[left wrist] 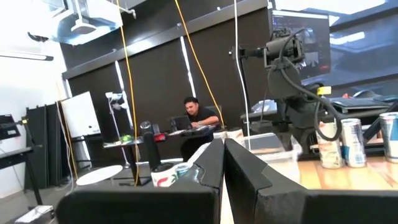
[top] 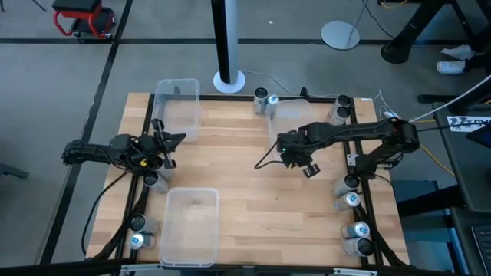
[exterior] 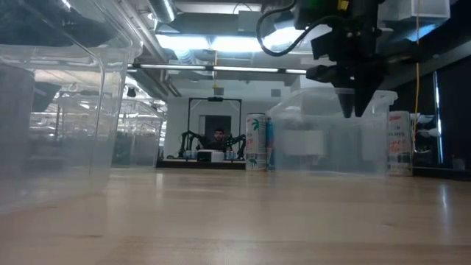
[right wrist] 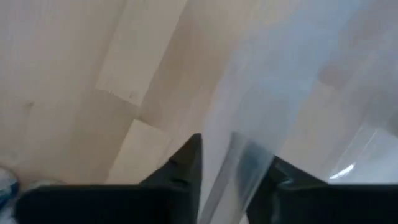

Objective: Sort soda cans
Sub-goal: Move the top right transparent bin to the bottom right of the table

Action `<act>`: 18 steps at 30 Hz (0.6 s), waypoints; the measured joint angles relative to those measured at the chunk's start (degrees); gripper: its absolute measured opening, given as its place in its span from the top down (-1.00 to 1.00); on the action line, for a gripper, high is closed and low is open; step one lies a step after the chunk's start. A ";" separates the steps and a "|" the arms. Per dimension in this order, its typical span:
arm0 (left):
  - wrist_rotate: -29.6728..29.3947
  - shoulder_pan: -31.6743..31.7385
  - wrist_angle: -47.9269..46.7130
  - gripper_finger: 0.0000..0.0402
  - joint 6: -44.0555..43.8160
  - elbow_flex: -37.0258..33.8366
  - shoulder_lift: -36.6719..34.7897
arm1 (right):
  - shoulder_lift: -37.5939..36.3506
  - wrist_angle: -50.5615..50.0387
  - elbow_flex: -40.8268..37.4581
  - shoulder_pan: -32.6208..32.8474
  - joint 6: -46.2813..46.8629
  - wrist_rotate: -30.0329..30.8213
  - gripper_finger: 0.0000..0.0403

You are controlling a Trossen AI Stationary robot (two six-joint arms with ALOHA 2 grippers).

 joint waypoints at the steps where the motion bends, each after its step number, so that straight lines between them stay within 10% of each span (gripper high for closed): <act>1: 0.01 0.00 0.04 0.97 0.07 0.00 0.00 | -0.01 -0.02 0.02 0.00 -0.04 -0.12 0.76; 18: -0.01 0.00 0.55 0.97 0.70 0.00 0.00 | 0.01 0.26 0.02 1.92 3.96 0.06 0.91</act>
